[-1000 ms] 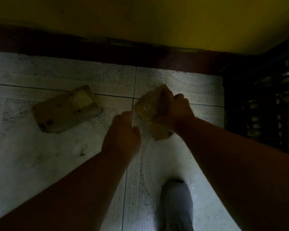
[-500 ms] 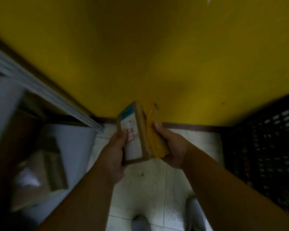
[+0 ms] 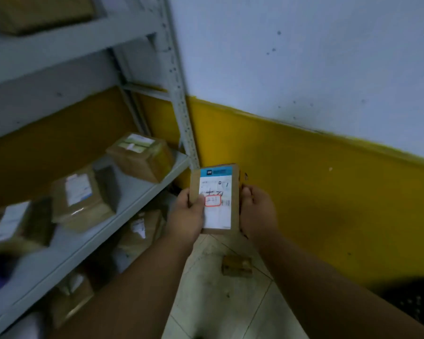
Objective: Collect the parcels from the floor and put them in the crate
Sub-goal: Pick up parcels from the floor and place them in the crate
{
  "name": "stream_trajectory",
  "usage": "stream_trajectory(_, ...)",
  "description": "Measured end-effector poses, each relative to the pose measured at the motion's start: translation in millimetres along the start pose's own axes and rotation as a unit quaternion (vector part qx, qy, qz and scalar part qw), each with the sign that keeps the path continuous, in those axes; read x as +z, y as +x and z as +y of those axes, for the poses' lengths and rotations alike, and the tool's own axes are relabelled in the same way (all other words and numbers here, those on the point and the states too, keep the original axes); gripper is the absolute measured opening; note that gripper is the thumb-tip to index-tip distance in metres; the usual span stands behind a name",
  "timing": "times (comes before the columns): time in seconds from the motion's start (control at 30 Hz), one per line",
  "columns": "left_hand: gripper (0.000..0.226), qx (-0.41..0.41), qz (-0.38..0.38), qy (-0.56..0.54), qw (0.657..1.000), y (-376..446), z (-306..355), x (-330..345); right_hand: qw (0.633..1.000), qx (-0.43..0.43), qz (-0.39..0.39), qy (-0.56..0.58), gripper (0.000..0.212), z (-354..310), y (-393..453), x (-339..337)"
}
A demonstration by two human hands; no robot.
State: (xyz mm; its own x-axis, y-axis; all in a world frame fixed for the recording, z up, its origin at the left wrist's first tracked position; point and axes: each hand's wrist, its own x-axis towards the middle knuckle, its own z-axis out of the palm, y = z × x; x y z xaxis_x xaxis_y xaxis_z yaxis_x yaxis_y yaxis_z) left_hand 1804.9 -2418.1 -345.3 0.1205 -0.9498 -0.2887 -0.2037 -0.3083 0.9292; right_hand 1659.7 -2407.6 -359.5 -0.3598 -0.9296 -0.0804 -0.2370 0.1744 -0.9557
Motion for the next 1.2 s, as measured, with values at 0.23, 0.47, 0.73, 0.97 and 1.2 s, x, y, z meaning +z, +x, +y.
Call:
stream_trajectory(0.23, 0.037, 0.010, 0.135, -0.015, 0.991, -76, 5, -35, 0.984, 0.019, -0.178, 0.012, 0.024, -42, -41, 15)
stream_trajectory(0.47, 0.031, -0.034, 0.246, -0.095, 0.964, -149, -13, -108, 0.958, -0.090, -0.268, -0.042, 0.032, -70, -121, 69)
stream_trajectory(0.73, 0.015, -0.035, 0.383, -0.114, 0.916, -275, -85, -235, 0.915, -0.169, -0.357, -0.085, 0.035, -96, -285, 157)
stream_trajectory(0.97, 0.033, -0.131, 0.462, -0.110, 0.870, -455, -207, -392, 0.846, -0.183, -0.485, -0.120, 0.031, -66, -515, 266)
stream_trajectory(1.2, 0.037, -0.168, 0.503, -0.117, 0.840, -542, -273, -461, 0.780, -0.231, -0.547, -0.197, 0.025, -57, -625, 314)
